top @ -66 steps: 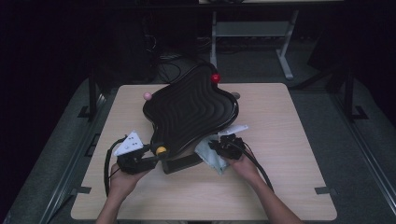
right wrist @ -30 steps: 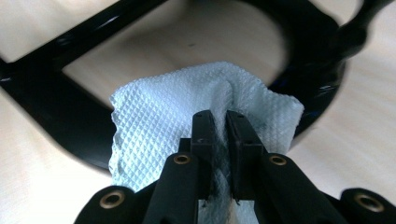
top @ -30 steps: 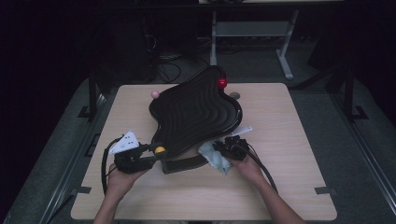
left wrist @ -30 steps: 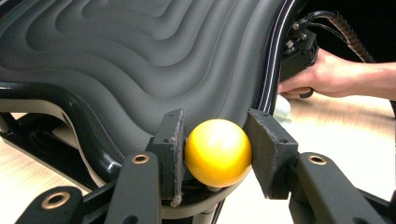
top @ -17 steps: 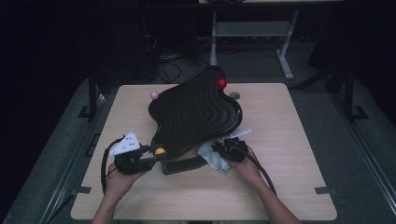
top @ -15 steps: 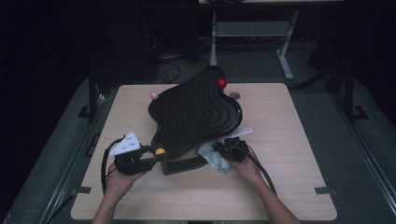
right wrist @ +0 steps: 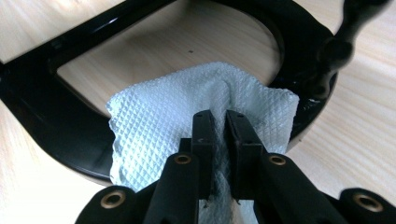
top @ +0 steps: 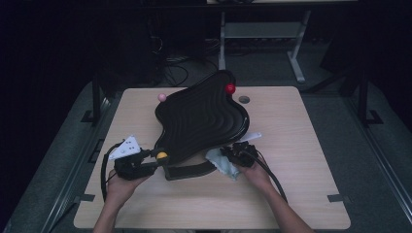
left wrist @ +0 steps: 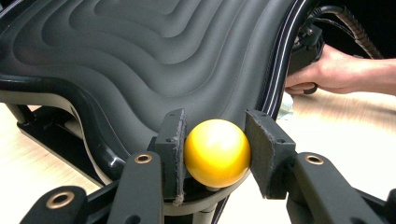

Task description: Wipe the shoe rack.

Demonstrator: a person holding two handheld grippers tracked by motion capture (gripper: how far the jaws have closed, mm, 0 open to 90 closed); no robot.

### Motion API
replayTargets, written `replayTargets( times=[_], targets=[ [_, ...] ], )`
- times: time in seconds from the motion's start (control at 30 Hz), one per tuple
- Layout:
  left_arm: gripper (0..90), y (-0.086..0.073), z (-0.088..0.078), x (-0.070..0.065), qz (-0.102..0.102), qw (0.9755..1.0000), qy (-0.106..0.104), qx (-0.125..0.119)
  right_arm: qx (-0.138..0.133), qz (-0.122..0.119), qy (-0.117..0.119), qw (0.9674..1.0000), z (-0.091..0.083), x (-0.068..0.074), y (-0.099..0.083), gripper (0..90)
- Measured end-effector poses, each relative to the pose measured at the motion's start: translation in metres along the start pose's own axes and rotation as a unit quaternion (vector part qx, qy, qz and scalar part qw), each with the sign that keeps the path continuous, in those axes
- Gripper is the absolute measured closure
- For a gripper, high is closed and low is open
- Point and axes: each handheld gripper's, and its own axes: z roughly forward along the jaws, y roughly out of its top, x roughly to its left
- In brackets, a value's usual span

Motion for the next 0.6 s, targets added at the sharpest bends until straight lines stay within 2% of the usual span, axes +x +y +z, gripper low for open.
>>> replayTargets(
  times=[0.1, 0.13, 0.2, 0.23, 0.3, 0.33, 0.37, 0.43, 0.47, 0.5, 0.53, 0.57, 0.6],
  targets=[
    [59.8, 0.000, 0.001, 0.000, -0.001, 1.0000, 0.001, -0.001, -0.003, 0.000, 0.002, 1.0000, 0.001, -0.004, 0.001, 82.3],
    [59.7, 0.000, 0.001, 0.000, -0.001, 1.0000, 0.001, 0.000, -0.019, 0.025, -0.022, 0.9993, 0.002, -0.015, 0.003, 82.2],
    [59.7, 0.000, 0.001, 0.000, -0.001, 1.0000, 0.001, 0.000, -0.022, 0.039, -0.021, 0.9988, 0.002, -0.021, 0.001, 82.3],
    [59.8, 0.000, 0.001, 0.000, -0.001, 1.0000, 0.001, 0.000, -0.023, 0.035, -0.022, 0.9989, 0.001, -0.019, 0.000, 82.3],
    [59.7, 0.000, 0.001, 0.000, -0.003, 1.0000, 0.002, -0.002, -0.020, 0.023, -0.008, 0.9995, 0.000, -0.011, -0.001, 82.3],
    [59.8, 0.000, 0.001, 0.000, -0.002, 1.0000, 0.003, -0.002, -0.017, 0.011, 0.000, 0.9998, 0.000, -0.007, -0.002, 82.3],
    [59.8, 0.000, 0.001, 0.000, -0.002, 1.0000, 0.004, -0.002, -0.013, -0.003, -0.004, 0.9999, 0.000, -0.005, -0.001, 82.2],
    [59.8, 0.000, 0.001, 0.000, -0.003, 1.0000, 0.003, -0.002, -0.010, -0.003, -0.001, 0.9999, 0.001, -0.007, 0.001, 82.1],
    [59.8, 0.000, 0.002, -0.001, -0.003, 1.0000, 0.003, -0.003, -0.016, 0.014, -0.011, 0.9997, 0.003, -0.012, 0.003, 82.0],
    [59.8, 0.000, 0.002, -0.001, -0.003, 1.0000, 0.004, -0.003, -0.023, 0.027, -0.029, 0.9989, 0.005, -0.023, 0.004, 82.1],
    [59.8, 0.000, 0.002, -0.001, -0.003, 1.0000, 0.004, -0.003, -0.023, 0.027, -0.029, 0.9989, 0.005, -0.023, 0.004, 82.1],
    [59.8, 0.000, 0.002, -0.001, -0.005, 1.0000, 0.003, -0.004, -0.028, 0.042, -0.026, 0.9984, 0.004, -0.027, 0.002, 82.2],
    [59.8, 0.000, 0.002, -0.001, -0.005, 1.0000, 0.004, -0.005, -0.026, 0.041, -0.027, 0.9984, 0.003, -0.025, 0.001, 82.2]
  ],
)
